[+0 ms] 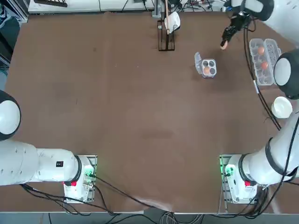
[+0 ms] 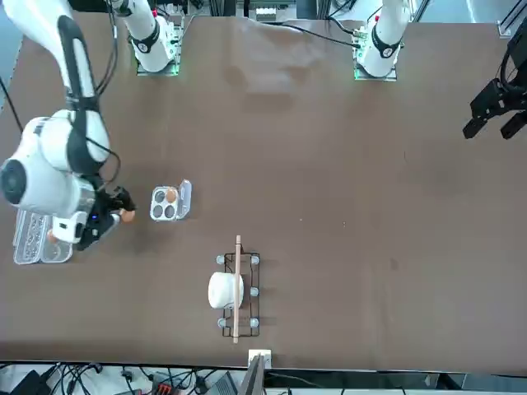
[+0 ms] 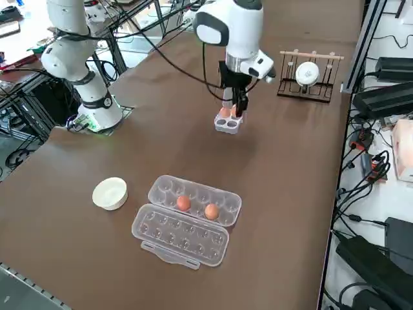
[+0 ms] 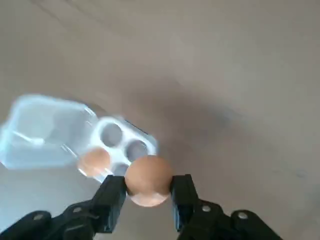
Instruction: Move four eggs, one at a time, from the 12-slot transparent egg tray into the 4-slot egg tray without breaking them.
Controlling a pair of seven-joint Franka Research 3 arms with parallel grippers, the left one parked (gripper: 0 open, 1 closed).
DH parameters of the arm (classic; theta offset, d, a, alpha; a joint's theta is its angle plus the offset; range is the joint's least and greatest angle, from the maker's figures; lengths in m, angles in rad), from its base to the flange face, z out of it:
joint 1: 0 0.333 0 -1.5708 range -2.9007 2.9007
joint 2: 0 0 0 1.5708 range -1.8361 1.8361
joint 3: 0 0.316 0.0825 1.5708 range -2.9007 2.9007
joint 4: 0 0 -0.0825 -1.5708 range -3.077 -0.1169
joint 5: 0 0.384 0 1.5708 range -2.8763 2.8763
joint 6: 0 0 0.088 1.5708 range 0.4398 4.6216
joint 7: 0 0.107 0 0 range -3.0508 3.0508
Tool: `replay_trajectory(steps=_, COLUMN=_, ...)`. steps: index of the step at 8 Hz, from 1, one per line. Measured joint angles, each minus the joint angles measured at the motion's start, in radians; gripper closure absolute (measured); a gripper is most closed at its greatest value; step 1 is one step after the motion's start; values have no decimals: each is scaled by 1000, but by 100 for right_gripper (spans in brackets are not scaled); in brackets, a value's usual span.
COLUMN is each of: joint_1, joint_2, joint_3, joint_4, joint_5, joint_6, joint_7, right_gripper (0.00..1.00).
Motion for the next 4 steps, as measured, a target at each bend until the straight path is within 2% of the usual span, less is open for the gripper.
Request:
replay_trajectory(steps=2, joint_1=86, joint_2=4, joint_3=0, joint_4=-64, joint_5=0, joint_6=117, joint_7=146, right_gripper=45)
replay_trajectory(steps=4, joint_1=121, joint_2=20, joint_3=-1, joint_4=-134, joint_5=0, joint_6=214, joint_7=192, right_gripper=45)
